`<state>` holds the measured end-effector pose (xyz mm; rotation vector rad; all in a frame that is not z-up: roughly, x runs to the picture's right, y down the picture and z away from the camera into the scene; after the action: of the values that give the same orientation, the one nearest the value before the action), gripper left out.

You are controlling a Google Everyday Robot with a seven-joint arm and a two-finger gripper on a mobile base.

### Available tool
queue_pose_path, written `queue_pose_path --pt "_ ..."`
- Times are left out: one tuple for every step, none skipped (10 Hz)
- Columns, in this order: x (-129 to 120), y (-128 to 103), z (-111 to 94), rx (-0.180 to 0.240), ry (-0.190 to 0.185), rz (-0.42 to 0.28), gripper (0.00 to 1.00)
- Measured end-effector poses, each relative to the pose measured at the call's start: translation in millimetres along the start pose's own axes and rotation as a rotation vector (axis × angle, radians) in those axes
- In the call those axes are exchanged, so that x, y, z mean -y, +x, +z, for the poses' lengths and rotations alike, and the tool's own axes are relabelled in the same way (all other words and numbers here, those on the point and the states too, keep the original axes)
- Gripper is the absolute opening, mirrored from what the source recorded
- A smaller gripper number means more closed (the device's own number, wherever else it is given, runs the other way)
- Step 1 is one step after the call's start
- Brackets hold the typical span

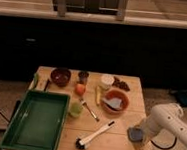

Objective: Place sponge in tray

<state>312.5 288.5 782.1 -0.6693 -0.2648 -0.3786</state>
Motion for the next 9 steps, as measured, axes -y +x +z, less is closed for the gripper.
queue_pose_path --pt "0.3 0.0 -3.8 0.0 -0.003 -0.013 0.0" --pt "2.2 -0.4 -8.5 0.0 -0.002 -0.034 0.0" --pt "5.4 -1.8 -15.7 0.003 0.0 -0.065 0.0" --pt "7.6 -3.3 -23.8 0.008 0.004 -0.092 0.0" --pt "10.1 -5.8 -31.8 0.017 0.01 -0.122 0.0" --pt "12.3 -8.2 -38.1 0.025 0.015 -0.146 0.0" --pt "16.6 -12.4 -44.3 0.033 0.02 -0.175 0.0" --pt "21.9 -16.9 -50.3 0.04 0.024 -0.202 0.0" --pt "28.1 -22.1 -56.1 0.05 0.031 -0.228 0.0"
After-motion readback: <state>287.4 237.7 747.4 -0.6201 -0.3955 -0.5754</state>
